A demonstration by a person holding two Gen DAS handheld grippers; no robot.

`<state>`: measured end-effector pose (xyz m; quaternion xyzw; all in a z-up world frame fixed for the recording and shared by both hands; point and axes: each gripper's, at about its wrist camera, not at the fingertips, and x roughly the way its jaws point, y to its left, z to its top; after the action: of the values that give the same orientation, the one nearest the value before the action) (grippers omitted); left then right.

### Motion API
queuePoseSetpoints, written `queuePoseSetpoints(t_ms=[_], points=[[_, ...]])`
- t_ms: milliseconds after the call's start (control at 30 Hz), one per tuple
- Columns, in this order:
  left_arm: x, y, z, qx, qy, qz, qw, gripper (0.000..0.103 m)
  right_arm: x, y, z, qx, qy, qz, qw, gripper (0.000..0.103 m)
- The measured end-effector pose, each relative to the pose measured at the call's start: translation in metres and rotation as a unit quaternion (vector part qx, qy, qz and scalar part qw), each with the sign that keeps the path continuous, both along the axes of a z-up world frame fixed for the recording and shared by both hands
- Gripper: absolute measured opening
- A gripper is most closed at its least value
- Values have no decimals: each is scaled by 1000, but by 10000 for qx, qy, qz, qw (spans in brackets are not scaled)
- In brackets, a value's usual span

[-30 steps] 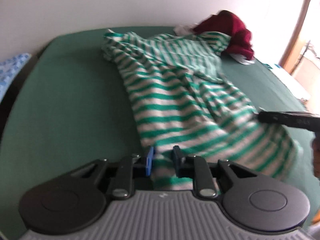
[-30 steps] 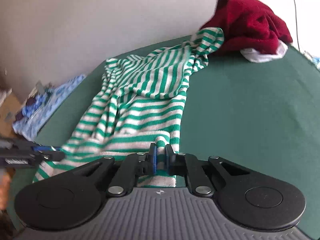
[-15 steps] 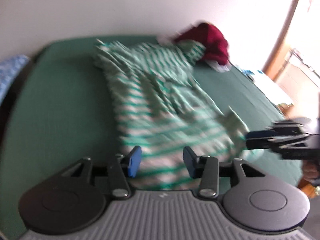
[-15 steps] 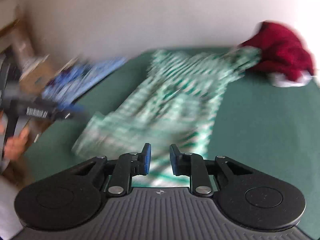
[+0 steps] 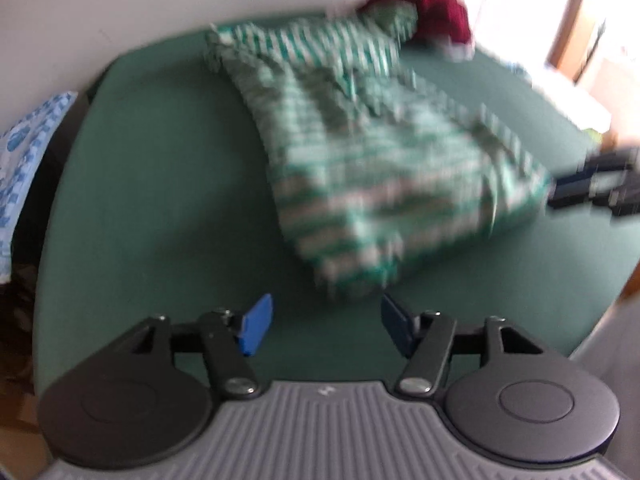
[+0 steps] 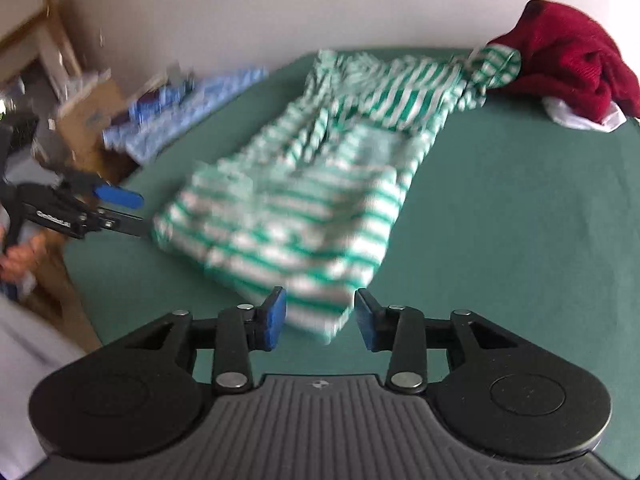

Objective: Fold clothes

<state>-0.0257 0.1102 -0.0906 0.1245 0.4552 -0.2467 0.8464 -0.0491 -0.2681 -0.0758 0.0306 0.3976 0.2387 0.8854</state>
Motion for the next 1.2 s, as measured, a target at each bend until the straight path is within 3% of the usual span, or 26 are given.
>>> queuePoseSetpoints(t_ms=[133,233,267,300,400,433,567,633,733,800,833,900,933,967,1033,1100,1200], points=[[1,-13,-7,-39,-242,-241,9994,54,-9,23,-10,-312,-170,112,9993,42],[3,-24,-8,-102,-515,-470,9975,53,-9,39,-13,-589,-392,-112,9974,44],[5,-28,-10,-67,-556,-582,9967,50,-8,39,-14,-565,-447,-227,9971,44],[5,-30,-10,-65,-602,-681,9958,39,-7,39,-14,-538,-502,-342,9967,43],[7,-26,-6,-54,-747,-994,9922,23,-7,43,-15,-598,-603,-550,9949,28],[7,-22,-3,-48,-805,-1097,9907,22,-7,42,-13,-545,-548,-649,9949,17],[18,1,16,-86,-890,-1385,9863,20,-15,42,7,-238,-517,-801,9952,12],[23,8,18,-81,-853,-1527,9846,20,-21,51,12,-535,-603,-772,9937,11],[24,2,0,76,-615,-1830,9812,19,-21,58,-5,-1012,-505,-852,9899,11],[16,-4,-8,265,-739,-2012,9764,19,-21,59,-13,-1050,-459,-775,9904,14],[15,-4,-7,287,-733,-2011,9764,19,-19,61,-12,-1122,-416,-719,9902,17],[17,4,1,228,-686,-1884,9794,21,-17,63,-6,-1292,-376,-636,9889,34],[17,11,8,197,-718,-1820,9805,27,-21,60,1,-1349,-476,-704,9872,46],[16,18,16,165,-757,-1757,9814,28,-24,57,9,-1404,-577,-773,9854,47],[17,26,32,-9,-825,-1630,9832,28,-32,48,28,-1187,-728,-995,9852,41],[19,26,45,-259,-926,-1519,9837,28,-30,41,42,-613,-842,-1155,9878,30],[27,-2,41,-585,-960,-1506,9822,31,-9,57,37,-272,-772,-1089,9907,24]])
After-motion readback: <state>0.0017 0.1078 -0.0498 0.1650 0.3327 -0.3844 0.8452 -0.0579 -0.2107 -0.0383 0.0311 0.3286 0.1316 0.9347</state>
